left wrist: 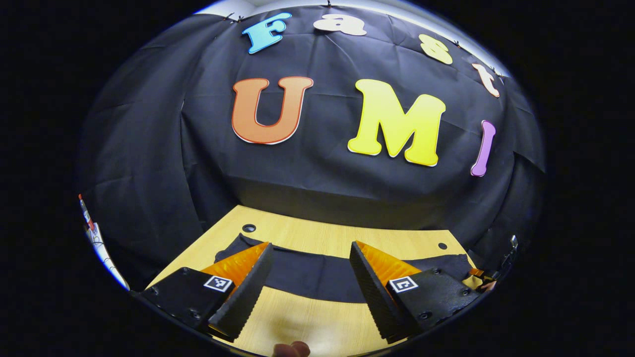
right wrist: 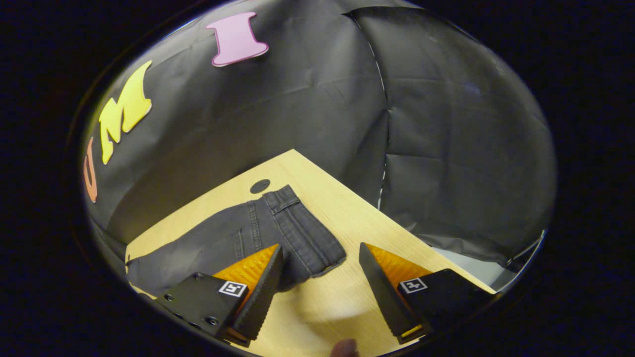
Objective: Grasp the waist and the cuffs of the jeans and fold them to make the two legs overlap; first hold the waist and fold one-third of the jeans toward the cuffs, then hold the cuffs and fold the remaining one-third in the same direction to finish folding.
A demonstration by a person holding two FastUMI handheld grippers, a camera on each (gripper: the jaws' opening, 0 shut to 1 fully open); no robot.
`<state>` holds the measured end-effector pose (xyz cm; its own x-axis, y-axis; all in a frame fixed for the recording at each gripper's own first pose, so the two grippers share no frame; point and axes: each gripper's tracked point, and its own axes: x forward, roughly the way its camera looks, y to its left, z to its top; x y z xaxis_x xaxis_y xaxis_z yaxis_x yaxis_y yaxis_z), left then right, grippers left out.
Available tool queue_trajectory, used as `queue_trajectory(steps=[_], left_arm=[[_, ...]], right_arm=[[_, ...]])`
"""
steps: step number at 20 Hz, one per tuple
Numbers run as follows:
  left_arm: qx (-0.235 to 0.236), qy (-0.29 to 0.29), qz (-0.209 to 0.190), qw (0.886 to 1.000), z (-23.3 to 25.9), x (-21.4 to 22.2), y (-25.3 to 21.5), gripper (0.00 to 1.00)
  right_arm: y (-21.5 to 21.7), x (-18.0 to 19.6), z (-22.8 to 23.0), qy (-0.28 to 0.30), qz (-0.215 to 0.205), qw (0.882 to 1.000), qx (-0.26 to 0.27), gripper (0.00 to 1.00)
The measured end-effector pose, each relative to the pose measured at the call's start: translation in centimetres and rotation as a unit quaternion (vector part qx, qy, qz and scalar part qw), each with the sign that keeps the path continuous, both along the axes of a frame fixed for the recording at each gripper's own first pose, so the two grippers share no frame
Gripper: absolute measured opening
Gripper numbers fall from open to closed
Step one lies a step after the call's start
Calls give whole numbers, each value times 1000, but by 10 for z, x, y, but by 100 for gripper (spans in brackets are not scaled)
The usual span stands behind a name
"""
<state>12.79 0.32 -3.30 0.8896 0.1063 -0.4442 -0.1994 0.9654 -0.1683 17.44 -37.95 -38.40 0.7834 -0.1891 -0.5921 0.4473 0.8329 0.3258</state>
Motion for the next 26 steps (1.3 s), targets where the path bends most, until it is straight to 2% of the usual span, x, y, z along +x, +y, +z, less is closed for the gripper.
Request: queue_trajectory(steps=[4,5,7,9,12,14,16,17,18,22,26], left_arm=[[-6,11,0,1000,-8,4,-5,99],[-7,13,-1,1000,-10,4,-6,99],[-11,19,1,1000,-15,5,-5,99],[-19,25,6,999,-20,2,-3,99],[-25,30,15,999,-23,-2,4,99],[-25,30,21,999,-25,-5,11,99],[-24,25,30,999,-22,-13,23,99],[-25,24,35,999,-22,-16,29,99],[-28,23,40,999,-22,-19,34,99],[-38,11,57,998,-25,-29,55,99],[-30,2,60,998,-26,-41,79,99]], right_arm=[[3,11,-13,6,13,1000,-1,96],[4,15,-11,2,22,1000,-8,87],[6,16,-17,6,46,998,-32,82],[10,14,-13,1,60,998,-22,77],[14,18,-10,15,55,998,-15,51],[13,21,-3,31,52,997,-50,34],[15,18,12,47,55,994,-79,10],[16,21,18,46,51,994,-87,10],[19,19,32,45,50,994,-85,1],[28,7,87,14,54,994,-92,1],[65,-11,166,-39,86,984,-150,1]])
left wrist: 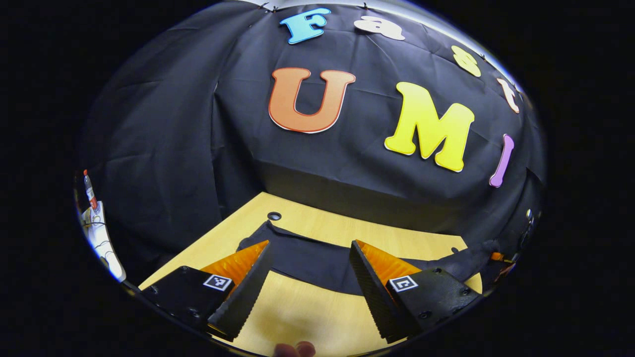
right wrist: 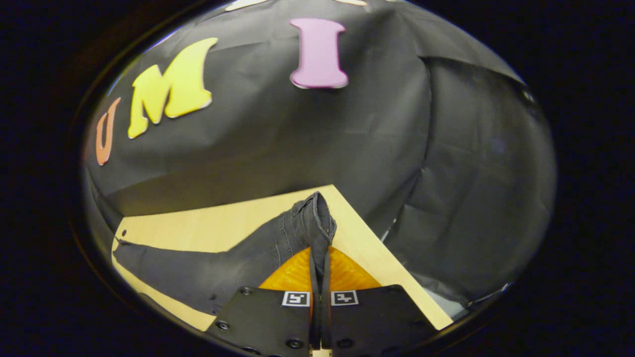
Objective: Grasp the waist and the cuffs of the jeans and fold them to make the two legs overlap; first hold the waist and fold one-third of the jeans toward the cuffs, then hold the cuffs and fold the remaining one-third in the same direction to finish folding.
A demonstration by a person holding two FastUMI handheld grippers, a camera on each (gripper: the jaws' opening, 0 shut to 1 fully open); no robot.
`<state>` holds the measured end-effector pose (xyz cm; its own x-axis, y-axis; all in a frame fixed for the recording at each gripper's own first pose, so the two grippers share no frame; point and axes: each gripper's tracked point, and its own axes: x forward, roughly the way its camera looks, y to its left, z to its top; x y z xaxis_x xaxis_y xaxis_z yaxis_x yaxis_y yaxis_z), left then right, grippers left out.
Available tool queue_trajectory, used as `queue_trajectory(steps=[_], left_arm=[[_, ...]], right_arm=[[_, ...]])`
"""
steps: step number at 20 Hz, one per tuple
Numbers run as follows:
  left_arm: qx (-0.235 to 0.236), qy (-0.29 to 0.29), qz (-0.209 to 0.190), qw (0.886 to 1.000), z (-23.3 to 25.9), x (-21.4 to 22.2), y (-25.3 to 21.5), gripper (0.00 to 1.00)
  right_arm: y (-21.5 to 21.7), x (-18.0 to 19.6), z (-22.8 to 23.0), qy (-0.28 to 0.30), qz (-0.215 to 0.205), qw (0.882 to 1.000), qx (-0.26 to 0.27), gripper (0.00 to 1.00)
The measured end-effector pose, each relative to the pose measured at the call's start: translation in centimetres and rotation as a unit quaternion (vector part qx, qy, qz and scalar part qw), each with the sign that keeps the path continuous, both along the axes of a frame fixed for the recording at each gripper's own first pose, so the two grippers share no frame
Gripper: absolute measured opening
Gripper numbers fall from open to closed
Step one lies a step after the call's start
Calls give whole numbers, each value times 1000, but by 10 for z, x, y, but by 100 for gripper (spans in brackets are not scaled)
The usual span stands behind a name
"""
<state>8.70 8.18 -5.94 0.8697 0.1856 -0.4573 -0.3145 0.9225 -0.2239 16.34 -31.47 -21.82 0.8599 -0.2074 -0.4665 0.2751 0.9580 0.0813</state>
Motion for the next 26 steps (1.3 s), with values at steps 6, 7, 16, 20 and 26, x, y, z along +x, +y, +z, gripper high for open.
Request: queue_trajectory(steps=[6,7,16,20,26], left_arm=[[3,-17,16,1000,-4,-23,40,99],[1,-19,20,1000,-4,-29,48,99],[-14,-6,85,996,-23,-86,133,99],[-16,1,119,993,-31,-104,163,99],[-31,11,133,991,-46,-109,183,99]], right_arm=[[92,-33,100,-63,83,994,-26,0],[110,-44,105,-63,107,992,-29,1],[213,-77,35,9,285,951,-120,0],[205,-87,6,64,305,938,-152,1],[212,-92,-10,93,338,922,-162,12]])
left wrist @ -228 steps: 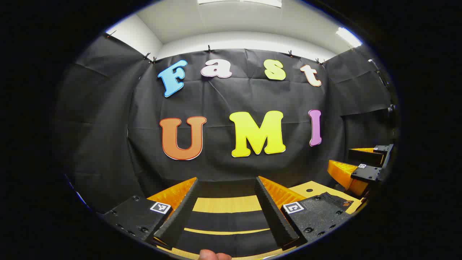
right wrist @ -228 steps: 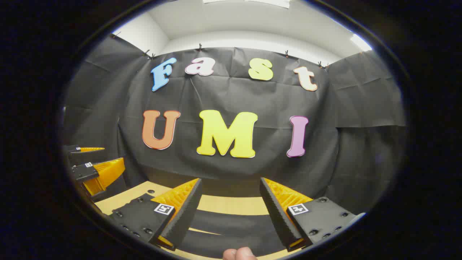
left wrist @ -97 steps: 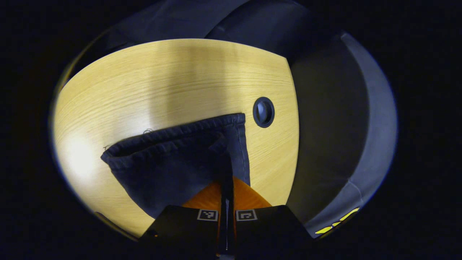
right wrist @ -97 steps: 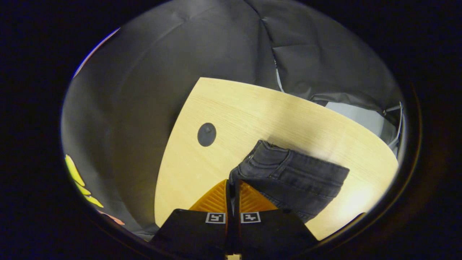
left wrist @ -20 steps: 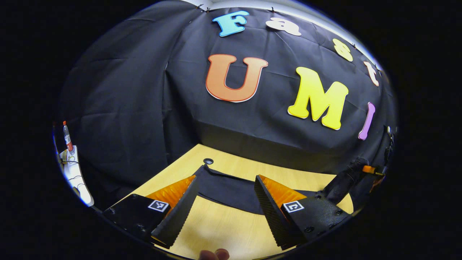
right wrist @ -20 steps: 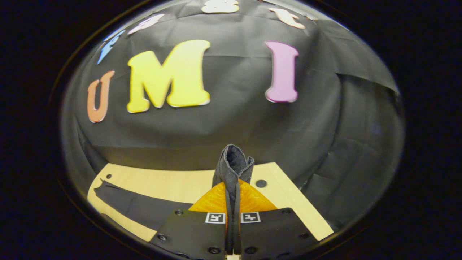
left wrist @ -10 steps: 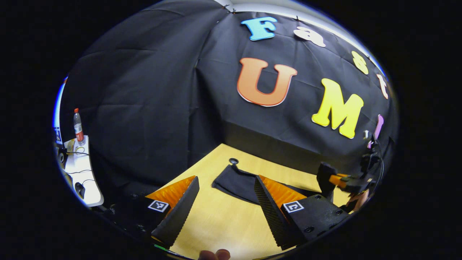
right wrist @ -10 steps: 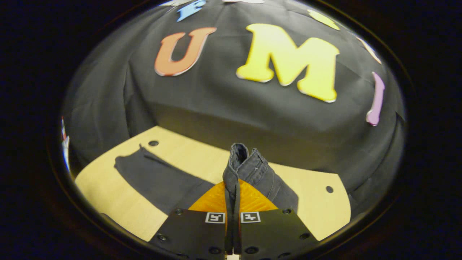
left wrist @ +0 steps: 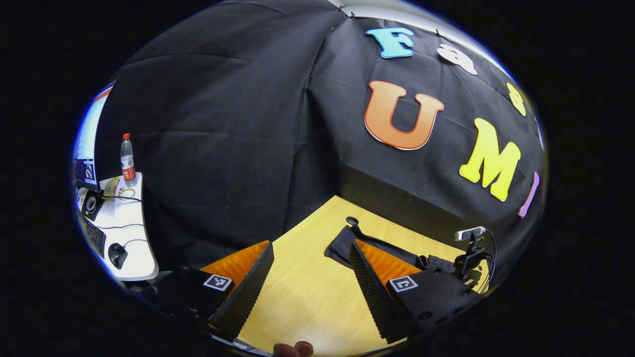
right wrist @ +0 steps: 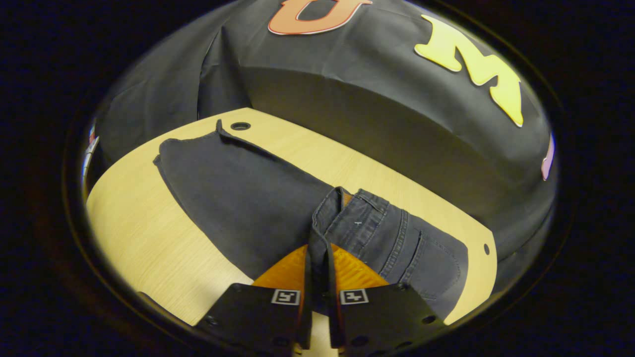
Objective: Grasp the waist and the cuffs of the jeans and fold them to make the two legs overlap; first hold the waist and fold one-third of the jeans toward the cuffs, then hold the cuffs and fold the remaining one-third in the same direction to finish folding.
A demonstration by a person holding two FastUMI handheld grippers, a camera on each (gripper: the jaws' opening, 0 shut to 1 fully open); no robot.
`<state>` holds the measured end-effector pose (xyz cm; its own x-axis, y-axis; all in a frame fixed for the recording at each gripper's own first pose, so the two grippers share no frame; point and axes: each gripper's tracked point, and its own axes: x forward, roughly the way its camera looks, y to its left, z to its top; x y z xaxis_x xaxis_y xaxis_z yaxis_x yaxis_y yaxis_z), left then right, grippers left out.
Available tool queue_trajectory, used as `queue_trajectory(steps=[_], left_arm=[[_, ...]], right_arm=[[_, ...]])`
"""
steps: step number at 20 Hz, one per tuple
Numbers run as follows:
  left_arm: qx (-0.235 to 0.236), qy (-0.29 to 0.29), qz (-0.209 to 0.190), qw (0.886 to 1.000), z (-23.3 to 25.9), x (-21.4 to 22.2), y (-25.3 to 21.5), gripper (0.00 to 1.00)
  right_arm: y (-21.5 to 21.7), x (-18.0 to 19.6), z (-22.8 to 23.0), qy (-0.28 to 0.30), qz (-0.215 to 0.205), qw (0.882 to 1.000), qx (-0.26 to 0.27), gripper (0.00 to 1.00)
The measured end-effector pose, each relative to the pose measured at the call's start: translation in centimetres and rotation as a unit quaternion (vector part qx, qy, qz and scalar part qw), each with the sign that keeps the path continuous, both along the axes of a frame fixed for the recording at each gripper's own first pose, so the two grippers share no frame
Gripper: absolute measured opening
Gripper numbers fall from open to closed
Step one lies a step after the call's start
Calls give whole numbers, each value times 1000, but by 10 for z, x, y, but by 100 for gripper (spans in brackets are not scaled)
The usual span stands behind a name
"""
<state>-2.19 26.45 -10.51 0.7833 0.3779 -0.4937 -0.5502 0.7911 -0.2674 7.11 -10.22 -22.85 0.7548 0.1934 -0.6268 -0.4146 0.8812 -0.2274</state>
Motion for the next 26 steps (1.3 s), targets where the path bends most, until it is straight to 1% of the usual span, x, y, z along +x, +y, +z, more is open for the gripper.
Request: queue_trajectory(steps=[1,2,4,7,9,11,12,13,14,15,16,17,19,20,21,22,24,25,26], left_arm=[[-1,0,-2,1000,-2,2,-1,99],[-2,0,-5,1000,-3,5,-2,99],[-9,-3,-12,1000,-7,10,-5,99],[-25,-10,-25,999,-16,23,-10,99],[-57,-10,-33,998,-34,31,-13,99],[-112,-11,-38,993,-54,44,-22,99],[-147,-14,-37,988,-67,52,-27,99],[-184,-11,-28,982,-81,59,-28,99],[-225,-13,-19,974,-95,67,-31,99],[-265,-14,-6,964,-107,74,-33,99],[-301,-15,6,953,-122,83,-34,99],[-330,-18,15,944,-134,94,-35,99],[-367,-19,25,930,-148,109,-36,99],[-386,-20,27,922,-151,117,-38,99],[-410,-23,32,911,-155,126,-41,99],[-427,-21,41,903,-162,134,-40,99],[-450,-18,55,891,-175,151,-40,99],[-458,-14,59,887,-181,160,-40,99],[-464,-9,63,884,-189,168,-39,99]], right_arm=[[3,-2,4,0,3,1000,7,19],[7,-4,6,3,7,1000,18,28],[18,-13,18,16,11,998,56,46],[17,-26,47,11,12,997,79,89],[12,-40,75,4,26,996,91,90],[-3,-54,112,-6,36,994,105,90],[-11,-62,130,-5,39,992,116,91],[-20,-72,146,6,40,991,126,90],[-32,-82,158,21,37,991,130,91],[-42,-91,172,28,35,989,142,91],[-54,-96,186,27,29,988,149,89],[-71,-99,197,22,17,988,153,89],[-102,-105,213,13,-10,987,157,89],[-117,-105,218,9,-25,987,159,93],[-131,-105,223,6,-43,986,164,89],[-141,-106,223,9,-59,984,171,92],[-162,-104,226,16,-89,979,184,92],[-171,-103,227,17,-101,977,189,92],[-180,-102,228,17,-112,975,192,94]])
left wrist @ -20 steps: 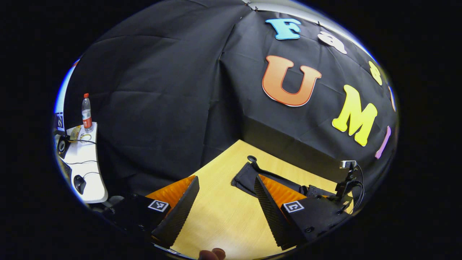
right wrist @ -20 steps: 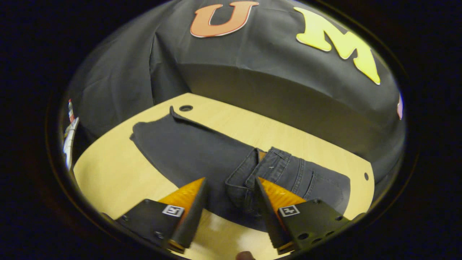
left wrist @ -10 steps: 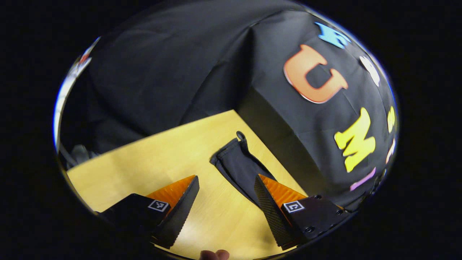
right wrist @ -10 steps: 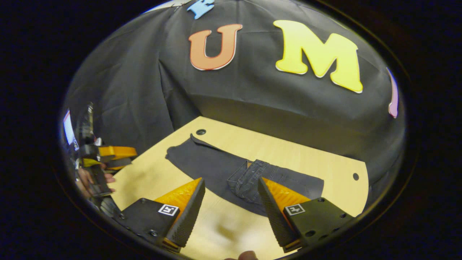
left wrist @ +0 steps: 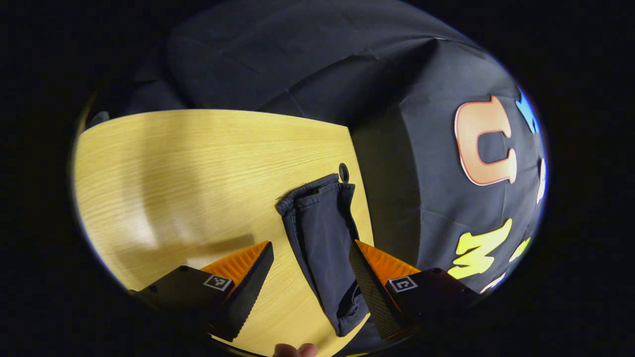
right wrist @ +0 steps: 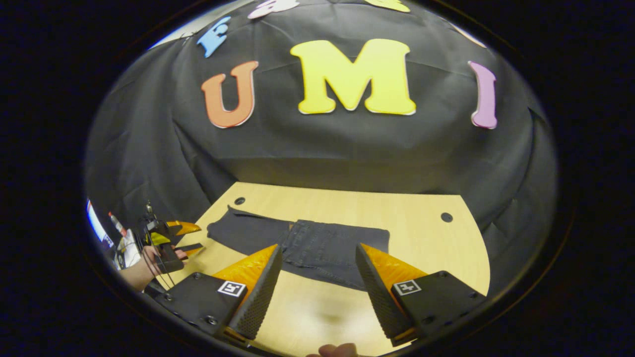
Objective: Grasp the waist and the cuffs of the jeans and fold them to make the two legs overlap; first hold the waist and fold one-third of the jeans toward the cuffs, then hold the cuffs and fold the remaining one-third in the same direction to finish folding.
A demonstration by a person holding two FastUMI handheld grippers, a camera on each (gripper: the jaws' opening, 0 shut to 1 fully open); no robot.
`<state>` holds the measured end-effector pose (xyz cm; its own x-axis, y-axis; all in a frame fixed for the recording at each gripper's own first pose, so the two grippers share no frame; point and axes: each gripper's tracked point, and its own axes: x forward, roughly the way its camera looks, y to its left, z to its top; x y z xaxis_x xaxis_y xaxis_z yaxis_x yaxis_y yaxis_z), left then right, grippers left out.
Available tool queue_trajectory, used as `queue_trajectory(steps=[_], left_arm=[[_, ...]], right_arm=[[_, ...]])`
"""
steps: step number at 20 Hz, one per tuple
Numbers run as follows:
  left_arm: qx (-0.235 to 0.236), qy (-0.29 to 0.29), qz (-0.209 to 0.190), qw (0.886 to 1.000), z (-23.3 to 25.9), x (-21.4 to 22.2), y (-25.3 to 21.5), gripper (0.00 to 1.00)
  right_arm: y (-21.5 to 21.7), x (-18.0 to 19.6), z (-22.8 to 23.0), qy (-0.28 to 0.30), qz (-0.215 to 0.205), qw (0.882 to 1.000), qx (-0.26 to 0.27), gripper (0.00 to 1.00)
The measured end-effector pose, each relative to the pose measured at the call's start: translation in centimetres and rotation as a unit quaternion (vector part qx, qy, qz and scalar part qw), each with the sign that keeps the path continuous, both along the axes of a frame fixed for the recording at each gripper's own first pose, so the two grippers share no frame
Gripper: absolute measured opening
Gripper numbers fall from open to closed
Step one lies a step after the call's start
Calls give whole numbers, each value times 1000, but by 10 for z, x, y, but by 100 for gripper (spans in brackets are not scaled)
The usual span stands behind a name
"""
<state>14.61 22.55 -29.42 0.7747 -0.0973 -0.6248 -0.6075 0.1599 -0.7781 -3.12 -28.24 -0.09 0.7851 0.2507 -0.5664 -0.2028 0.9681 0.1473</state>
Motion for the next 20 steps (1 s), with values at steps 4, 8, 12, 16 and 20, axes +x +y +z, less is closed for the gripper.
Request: queue_trajectory(steps=[4,8,12,16,20], left_arm=[[-11,28,9,1000,-27,18,3,98],[-31,20,27,999,-27,37,10,96],[-38,0,33,999,-28,58,12,96],[-52,-10,50,997,-41,79,11,94],[-56,3,64,996,-53,78,14,56]], right_arm=[[-29,1,-2,7,-30,1000,-4,92],[-43,-1,-10,16,-46,999,-11,89],[-48,-8,-19,31,-44,998,-20,92],[-57,-18,-20,31,-44,998,-41,89],[-72,-29,-13,18,-51,997,-62,92]])
